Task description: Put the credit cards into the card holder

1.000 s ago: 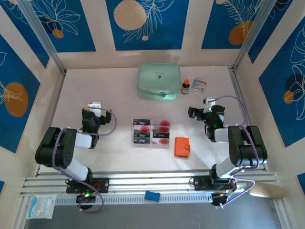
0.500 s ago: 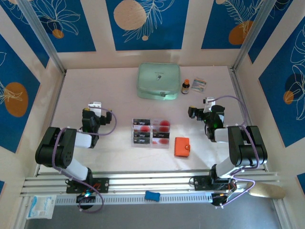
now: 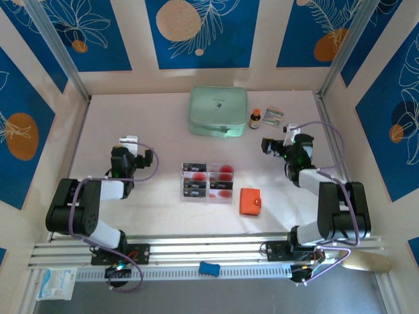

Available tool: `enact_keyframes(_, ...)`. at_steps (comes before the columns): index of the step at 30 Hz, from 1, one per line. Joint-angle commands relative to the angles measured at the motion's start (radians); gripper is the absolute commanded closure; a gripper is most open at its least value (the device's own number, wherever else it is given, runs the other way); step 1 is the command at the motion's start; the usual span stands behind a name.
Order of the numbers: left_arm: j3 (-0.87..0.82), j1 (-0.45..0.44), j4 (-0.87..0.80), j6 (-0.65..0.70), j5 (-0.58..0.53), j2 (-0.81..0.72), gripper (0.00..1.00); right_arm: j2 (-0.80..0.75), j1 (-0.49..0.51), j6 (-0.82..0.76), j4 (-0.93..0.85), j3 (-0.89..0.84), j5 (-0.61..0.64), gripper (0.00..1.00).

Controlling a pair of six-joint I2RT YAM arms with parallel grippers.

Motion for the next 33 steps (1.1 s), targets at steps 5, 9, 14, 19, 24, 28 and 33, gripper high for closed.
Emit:
enact_keyframes(5,0.070,0.011,-0.194,-0.019,-0.034,-0.118,0.00,-0.189,-0.032,0.419,-0.527,0.185,0.213,0.01)
enact_keyframes(9,0.139,0.011,-0.355,-0.062,-0.043,-0.200,0.00,-0.251,-0.117,0.466,-0.628,0.218,-0.024,0.01)
enact_keyframes(14,0.233,0.011,-0.607,-0.224,-0.019,-0.292,0.00,-0.345,-0.069,0.427,-0.631,0.168,-0.162,0.01)
enact_keyframes(19,0.292,0.000,-0.845,-0.388,0.053,-0.370,0.00,-0.421,0.108,0.410,-0.682,0.121,-0.157,0.01)
enact_keyframes(24,0.299,-0.033,-0.955,-0.456,0.090,-0.423,0.00,-0.450,0.398,0.464,-0.681,0.063,-0.069,0.06)
enact_keyframes(28,0.300,-0.052,-0.997,-0.465,0.092,-0.433,0.00,-0.409,0.718,0.525,-0.648,0.027,0.105,0.06)
enact_keyframes(33,0.314,-0.056,-1.010,-0.471,0.085,-0.411,0.00,-0.237,1.028,0.610,-0.559,0.058,0.223,0.08)
